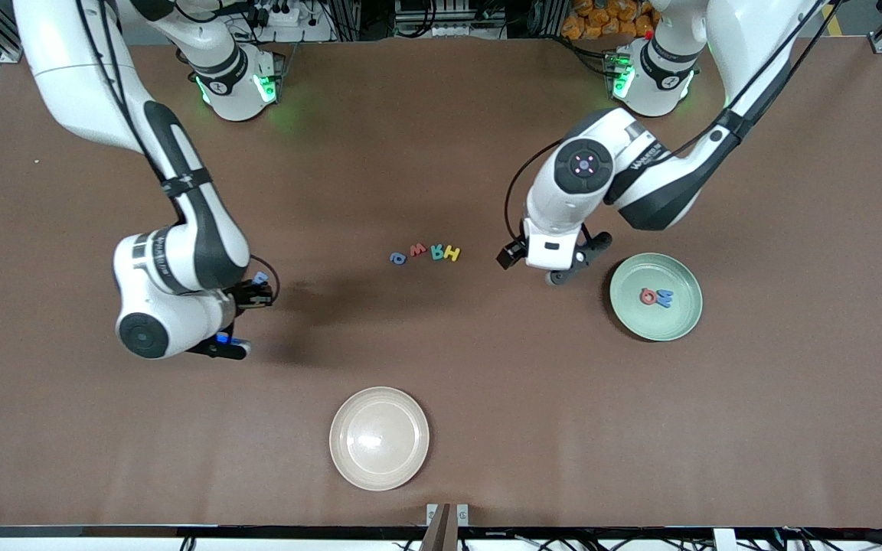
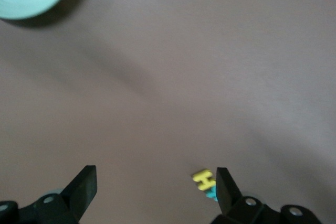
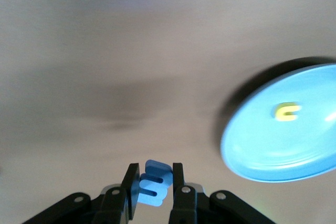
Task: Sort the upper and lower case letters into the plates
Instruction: 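Release the m into the blue plate while the left gripper lowers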
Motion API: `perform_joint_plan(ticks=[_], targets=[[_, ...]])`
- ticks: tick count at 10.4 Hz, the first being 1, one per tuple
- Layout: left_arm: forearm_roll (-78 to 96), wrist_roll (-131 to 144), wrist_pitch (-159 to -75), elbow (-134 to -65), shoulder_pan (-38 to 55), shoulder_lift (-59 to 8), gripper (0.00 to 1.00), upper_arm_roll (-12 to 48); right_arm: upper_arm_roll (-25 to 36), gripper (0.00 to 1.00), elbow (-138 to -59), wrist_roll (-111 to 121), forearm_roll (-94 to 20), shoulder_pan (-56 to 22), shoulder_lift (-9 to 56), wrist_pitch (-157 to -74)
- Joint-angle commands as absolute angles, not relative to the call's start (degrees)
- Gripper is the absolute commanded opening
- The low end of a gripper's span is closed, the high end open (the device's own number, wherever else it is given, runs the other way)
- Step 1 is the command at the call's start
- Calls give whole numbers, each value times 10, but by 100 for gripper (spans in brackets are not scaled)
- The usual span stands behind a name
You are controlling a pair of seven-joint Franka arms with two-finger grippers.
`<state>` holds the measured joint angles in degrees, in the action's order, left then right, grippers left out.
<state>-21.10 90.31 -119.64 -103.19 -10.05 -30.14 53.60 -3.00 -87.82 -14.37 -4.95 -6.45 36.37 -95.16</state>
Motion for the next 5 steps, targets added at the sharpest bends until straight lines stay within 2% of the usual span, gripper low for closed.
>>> perform_joint_plan(ticks=[1, 4, 5], targets=[[-266, 955, -1219, -1022, -60, -333, 100, 533, -39, 9, -892, -61, -22, -18, 348, -934], [-312, 1001, -1260, -1022, -12, -384, 100, 532, -38, 11, -912, 32, 9, 35, 356, -935], [-324, 1009, -1270, -1021, 15, -394, 100, 503, -38, 11, -915, 38, 9, 41, 359, -936]])
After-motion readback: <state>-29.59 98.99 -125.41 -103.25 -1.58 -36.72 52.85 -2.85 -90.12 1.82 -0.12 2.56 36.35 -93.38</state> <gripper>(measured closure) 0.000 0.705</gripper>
